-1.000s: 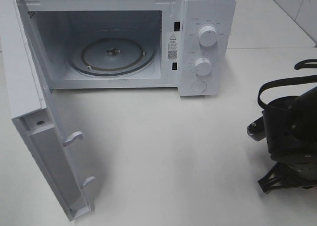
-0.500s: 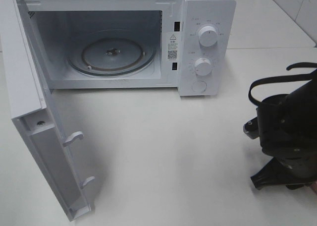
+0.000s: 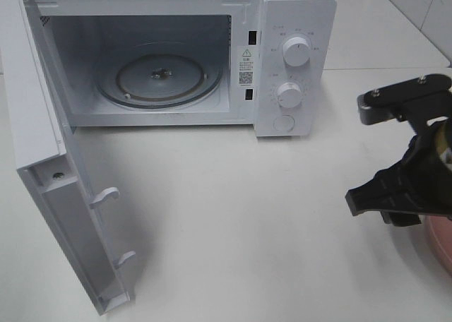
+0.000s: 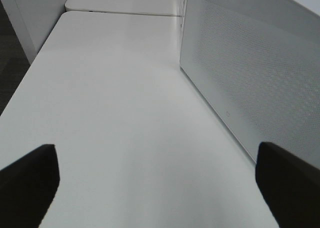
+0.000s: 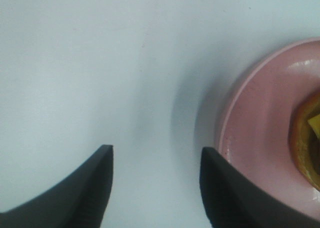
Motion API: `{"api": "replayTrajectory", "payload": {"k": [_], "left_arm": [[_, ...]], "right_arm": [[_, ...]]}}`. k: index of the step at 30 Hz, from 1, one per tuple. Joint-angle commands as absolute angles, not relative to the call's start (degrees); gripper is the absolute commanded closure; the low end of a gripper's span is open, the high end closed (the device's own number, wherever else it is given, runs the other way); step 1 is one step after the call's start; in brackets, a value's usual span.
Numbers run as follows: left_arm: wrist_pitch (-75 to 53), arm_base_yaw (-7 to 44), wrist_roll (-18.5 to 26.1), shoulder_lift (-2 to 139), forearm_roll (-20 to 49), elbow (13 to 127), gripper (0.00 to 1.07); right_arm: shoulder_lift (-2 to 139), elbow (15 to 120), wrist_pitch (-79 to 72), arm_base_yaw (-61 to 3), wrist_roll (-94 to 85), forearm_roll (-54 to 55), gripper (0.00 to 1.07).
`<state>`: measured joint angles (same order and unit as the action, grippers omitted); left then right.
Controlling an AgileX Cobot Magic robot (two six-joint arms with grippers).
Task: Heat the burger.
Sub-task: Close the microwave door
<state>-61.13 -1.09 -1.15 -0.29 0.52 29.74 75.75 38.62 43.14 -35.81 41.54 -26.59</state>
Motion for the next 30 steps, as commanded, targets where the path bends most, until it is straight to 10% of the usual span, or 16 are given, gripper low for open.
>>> {"api": "replayTrajectory", "payload": {"k": [1,11,30], "left_arm": [[-61.2,-1.2,-1.5,-0.6,0.4,29.6,0.07],[-61.2,-1.2,-1.5,-0.6,0.4,29.6,0.07],[-61.2,-1.2,-1.5,-0.6,0.4,29.6,0.07]], "right_arm": [[70.1,38.7,43.8,-35.7,35.5,-23.0,0.53],[49.0,38.7,53.7,-35.7,20.3,-17.1,0.27],[18.9,32.6,61.7,-29.6,13.3,-14.6,0.31]]}}
